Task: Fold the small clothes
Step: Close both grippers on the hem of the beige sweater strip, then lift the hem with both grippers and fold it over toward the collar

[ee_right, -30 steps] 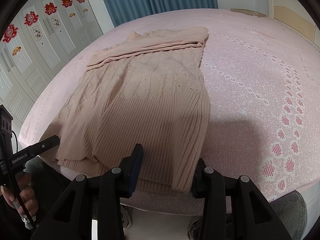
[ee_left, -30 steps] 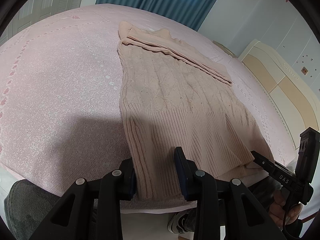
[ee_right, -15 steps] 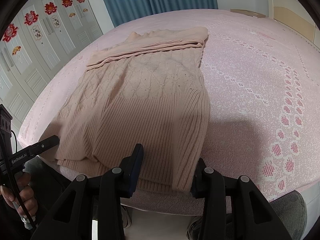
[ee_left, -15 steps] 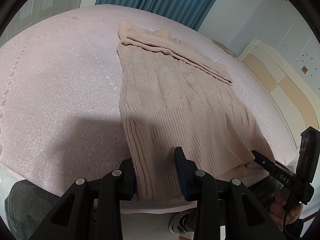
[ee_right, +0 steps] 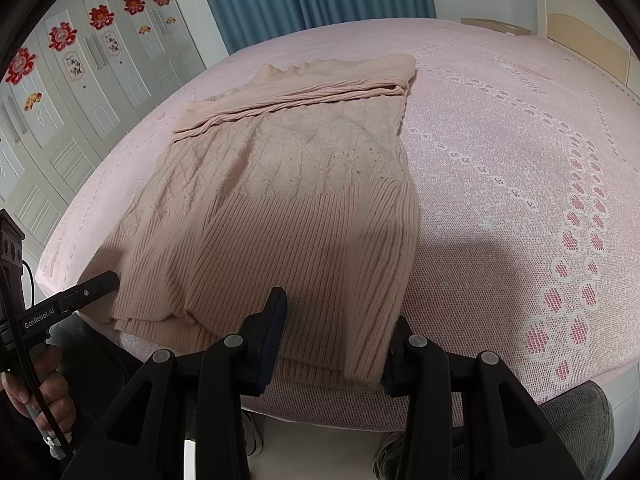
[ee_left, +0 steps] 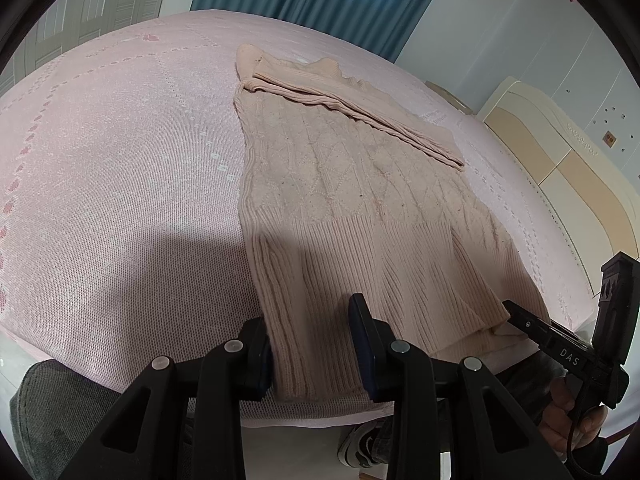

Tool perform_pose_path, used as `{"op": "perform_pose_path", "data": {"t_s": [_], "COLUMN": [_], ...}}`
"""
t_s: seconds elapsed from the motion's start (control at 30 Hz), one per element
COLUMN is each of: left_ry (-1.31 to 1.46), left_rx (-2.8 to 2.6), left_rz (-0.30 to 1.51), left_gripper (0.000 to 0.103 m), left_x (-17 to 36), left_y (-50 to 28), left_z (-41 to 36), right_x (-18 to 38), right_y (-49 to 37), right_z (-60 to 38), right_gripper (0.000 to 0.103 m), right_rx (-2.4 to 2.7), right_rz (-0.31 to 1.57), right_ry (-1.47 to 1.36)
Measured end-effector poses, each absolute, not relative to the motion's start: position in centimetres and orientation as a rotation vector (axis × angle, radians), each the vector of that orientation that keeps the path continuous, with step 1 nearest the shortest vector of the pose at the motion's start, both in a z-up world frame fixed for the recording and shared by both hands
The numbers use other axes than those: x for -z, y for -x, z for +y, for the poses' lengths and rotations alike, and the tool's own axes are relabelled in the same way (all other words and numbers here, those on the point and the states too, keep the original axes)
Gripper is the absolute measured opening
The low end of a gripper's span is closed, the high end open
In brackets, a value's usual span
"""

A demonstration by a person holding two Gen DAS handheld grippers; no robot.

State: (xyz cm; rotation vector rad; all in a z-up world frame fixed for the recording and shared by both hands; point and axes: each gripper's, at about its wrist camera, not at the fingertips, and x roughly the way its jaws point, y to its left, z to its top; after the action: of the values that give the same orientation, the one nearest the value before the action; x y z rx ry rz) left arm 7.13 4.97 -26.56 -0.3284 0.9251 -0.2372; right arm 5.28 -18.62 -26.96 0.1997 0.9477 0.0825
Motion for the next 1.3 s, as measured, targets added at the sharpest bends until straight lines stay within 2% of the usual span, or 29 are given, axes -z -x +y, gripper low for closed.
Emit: {"op": "perform_pose_path", "data": {"t_s": [0.07,0.2,0.27,0.33,0.5,0.6,1.17,1.23,1.3], "left_ry": [0.335,0.365,0.406,0.435,0.444,0.486,0.527,0.519,0.505], "left_rx": [0.235,0.207,0.211,0.208,0.146,0.124,0.154,0.156,0.16], "left_rz": [0.925,0.928,0.931,0.93,0.892,0.885,0.983,0.986,0.981], "left_gripper": [0.029,0.011,0.008,0.007,0.006,0.006,0.013,0.012,0.007], "left_x": [26.6,26.7,26.8,26.8,26.3,26.3,27.1,27.0,26.8], "left_y": [-7.1,-7.0,-6.9,-6.9,-6.5,-6.3,-6.6,-6.5,-6.4], "left_z": [5.2,6.1,6.8,7.3,8.2,9.4,8.8,8.7,8.5], "right_x": [26.9,26.9,27.0,27.0,26.1,25.7,26.7,26.7,26.6], "right_y": [-5.3,-5.4,-5.5,-5.5,-4.9,-4.5,-4.9,-4.8,-4.7], "right_z": [-18.7,-20.0,-20.9,-21.2,-20.7,-22.1,-22.6,-22.7,-22.7], "right_gripper": [0.036,0.017,0.007,0.005,0.005,0.004,0.011,0.011,0.01], "right_rx": [-0.074,-0.047,-0.04,-0.033,0.011,0.023,-0.03,-0.032,-0.031], "right_rz": [0.95,0.947,0.947,0.938,0.892,0.866,0.98,0.987,0.983], "right_ry": [-0.2,-0.254,-0.307,-0.32,-0.267,-0.332,-0.433,-0.441,-0.443]}}
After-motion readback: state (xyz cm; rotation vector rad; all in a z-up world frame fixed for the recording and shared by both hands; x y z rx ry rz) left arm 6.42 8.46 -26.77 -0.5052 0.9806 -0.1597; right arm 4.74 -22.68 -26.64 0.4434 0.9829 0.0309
